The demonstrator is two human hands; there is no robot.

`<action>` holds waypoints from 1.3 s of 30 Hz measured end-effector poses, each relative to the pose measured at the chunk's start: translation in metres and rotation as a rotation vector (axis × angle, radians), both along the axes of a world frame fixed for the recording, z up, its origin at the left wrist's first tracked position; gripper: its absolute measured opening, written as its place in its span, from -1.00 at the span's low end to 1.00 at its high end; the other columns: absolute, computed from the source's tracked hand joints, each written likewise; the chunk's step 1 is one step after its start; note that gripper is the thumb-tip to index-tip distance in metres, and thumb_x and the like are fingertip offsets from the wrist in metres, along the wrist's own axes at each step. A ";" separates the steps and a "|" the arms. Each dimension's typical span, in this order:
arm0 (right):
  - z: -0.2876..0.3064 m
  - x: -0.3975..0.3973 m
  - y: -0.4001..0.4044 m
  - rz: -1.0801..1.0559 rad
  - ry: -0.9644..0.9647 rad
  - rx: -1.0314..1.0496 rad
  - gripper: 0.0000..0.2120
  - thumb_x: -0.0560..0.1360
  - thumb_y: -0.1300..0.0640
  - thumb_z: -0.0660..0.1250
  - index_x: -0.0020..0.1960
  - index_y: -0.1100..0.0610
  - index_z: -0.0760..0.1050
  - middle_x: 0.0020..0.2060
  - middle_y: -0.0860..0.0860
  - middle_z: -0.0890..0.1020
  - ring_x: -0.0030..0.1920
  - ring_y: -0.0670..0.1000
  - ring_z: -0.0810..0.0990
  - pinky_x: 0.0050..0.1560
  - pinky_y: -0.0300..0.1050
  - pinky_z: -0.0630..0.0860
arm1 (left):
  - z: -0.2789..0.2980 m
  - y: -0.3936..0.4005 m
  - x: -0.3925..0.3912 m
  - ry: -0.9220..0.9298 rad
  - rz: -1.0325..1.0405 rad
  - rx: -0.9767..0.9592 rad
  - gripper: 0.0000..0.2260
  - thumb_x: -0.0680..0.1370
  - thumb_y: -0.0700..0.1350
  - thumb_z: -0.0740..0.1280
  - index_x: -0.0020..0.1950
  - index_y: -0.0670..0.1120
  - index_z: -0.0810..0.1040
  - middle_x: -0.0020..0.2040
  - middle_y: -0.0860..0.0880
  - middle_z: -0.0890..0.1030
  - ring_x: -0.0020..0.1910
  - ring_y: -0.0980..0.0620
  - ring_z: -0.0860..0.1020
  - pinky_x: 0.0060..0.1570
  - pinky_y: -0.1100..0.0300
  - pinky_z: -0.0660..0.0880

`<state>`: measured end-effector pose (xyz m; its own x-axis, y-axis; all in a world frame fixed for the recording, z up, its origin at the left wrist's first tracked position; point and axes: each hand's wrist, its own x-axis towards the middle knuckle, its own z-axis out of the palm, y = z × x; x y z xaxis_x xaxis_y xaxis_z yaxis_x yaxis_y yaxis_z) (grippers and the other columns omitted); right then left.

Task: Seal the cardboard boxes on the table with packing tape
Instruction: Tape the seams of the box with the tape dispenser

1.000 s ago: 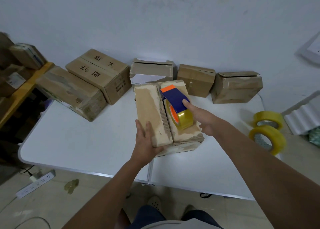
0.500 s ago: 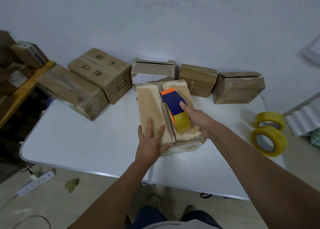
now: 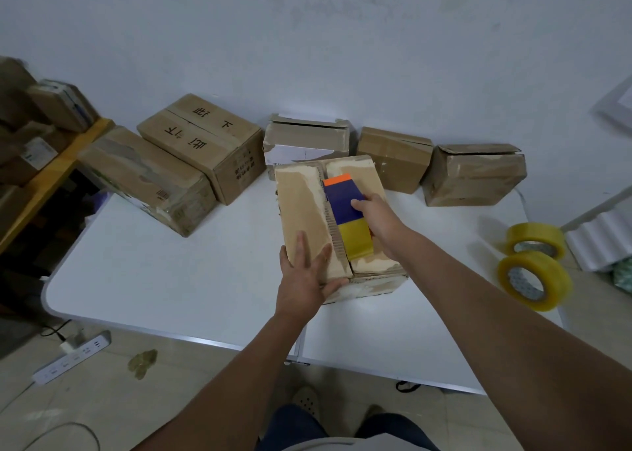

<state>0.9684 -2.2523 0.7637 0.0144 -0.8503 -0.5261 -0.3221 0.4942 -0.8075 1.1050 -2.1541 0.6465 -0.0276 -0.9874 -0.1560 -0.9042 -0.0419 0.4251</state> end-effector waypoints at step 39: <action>-0.010 -0.060 0.136 0.038 0.091 -0.048 -0.55 0.64 -0.15 0.12 0.51 -0.15 0.24 0.28 -0.04 0.54 0.18 0.00 0.55 0.16 -0.07 0.51 | -0.002 -0.024 -0.004 0.194 0.068 0.060 -0.35 0.55 0.17 0.33 0.59 0.08 0.20 0.61 -0.03 -0.26 0.55 -0.24 -0.07 0.48 -0.16 0.20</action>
